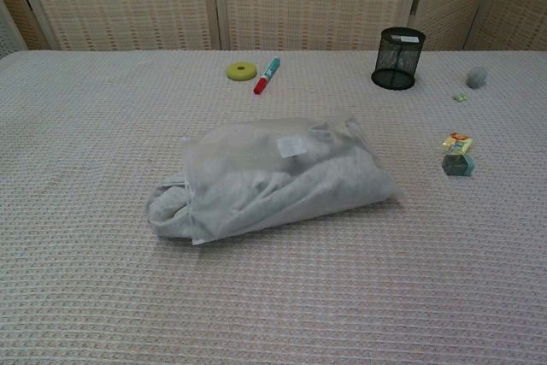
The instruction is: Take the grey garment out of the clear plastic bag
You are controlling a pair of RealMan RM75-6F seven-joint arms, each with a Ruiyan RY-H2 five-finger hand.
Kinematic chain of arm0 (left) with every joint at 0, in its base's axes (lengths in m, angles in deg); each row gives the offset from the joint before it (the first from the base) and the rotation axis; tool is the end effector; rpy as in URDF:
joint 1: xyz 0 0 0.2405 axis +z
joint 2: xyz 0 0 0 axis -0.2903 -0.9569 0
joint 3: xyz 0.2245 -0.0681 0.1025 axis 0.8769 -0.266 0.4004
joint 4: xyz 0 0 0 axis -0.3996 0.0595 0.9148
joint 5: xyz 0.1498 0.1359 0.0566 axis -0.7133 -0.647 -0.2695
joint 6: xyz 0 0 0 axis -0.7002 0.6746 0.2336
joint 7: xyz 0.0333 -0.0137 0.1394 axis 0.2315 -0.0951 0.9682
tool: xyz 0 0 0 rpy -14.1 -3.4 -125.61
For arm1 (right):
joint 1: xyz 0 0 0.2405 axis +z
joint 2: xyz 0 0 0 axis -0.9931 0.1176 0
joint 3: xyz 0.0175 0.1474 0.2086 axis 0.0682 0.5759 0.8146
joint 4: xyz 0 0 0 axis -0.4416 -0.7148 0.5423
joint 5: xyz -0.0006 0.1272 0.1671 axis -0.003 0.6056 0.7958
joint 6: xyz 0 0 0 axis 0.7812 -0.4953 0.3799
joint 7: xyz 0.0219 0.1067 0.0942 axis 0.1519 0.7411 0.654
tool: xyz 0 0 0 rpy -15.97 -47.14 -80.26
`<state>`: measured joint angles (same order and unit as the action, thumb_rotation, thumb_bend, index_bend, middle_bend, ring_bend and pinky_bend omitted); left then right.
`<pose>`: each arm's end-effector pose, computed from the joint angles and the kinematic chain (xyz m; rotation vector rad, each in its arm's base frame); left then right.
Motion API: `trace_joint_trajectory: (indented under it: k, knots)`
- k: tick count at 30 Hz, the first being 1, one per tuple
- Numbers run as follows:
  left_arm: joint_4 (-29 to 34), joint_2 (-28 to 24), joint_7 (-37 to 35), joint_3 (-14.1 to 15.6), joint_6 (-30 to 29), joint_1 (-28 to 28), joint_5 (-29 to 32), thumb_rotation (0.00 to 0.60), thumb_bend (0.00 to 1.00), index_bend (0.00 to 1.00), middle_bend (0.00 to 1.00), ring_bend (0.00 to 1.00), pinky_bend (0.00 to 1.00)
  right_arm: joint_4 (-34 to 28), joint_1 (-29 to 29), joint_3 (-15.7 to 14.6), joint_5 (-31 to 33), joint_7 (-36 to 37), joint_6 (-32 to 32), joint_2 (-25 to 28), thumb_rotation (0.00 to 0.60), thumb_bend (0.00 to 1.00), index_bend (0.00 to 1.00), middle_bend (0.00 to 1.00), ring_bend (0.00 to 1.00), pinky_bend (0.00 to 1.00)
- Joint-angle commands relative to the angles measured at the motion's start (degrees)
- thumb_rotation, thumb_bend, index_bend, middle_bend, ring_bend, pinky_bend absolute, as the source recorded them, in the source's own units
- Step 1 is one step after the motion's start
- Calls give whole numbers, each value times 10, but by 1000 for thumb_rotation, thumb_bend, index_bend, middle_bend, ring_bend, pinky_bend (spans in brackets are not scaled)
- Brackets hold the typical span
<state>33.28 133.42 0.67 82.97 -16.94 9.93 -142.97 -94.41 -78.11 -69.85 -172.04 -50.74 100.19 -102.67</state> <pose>-0.3109 0.1958 0.1518 -1.4202 -0.7612 -0.8329 -0.2984 -0.1683 0.1308 1.5708 -0.7902 0.8851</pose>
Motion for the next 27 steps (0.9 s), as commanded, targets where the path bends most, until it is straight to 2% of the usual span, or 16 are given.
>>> trace_joint_trajectory:
  k: [1,5,7,10,13,19,24,27]
  knots:
    - [-2,3,-2,1,0,0,-2,600,182,189,51,0,0,-1,0,0,0,0,0,1,600,104,0,0,0,0]
    - [-9,12,-34,6,5,-5,-14,600,182,241,52,0,0,-1,-1,0,1,1,1,1,600,105,0,0,0,0]
    - [-15,24,-64,11,1,-6,-29,600,182,308,53,0,0,-1,-1,0,1,1,0,1,600,105,0,0,0,0]
    - [-52,64,-119,27,-11,-6,-65,600,184,404,55,0,0,-3,1,-1,2,1,-5,1,600,105,0,0,0,0]
    - [-103,117,-150,37,-29,-2,-87,600,200,448,56,0,0,-4,3,-2,2,-4,-12,0,600,105,0,0,0,0]
    - [-226,230,-185,57,-37,-9,-124,600,255,481,61,0,0,-7,7,-6,1,-12,-24,-1,600,105,0,0,0,0]
    - [-274,287,-204,58,-27,-17,-123,600,254,507,62,0,0,-7,7,-5,4,-4,-22,3,600,104,0,0,0,0]
    - [-307,323,-208,51,-31,-24,-124,600,253,487,57,0,0,-8,7,-5,4,-2,-23,6,600,105,0,0,0,0]
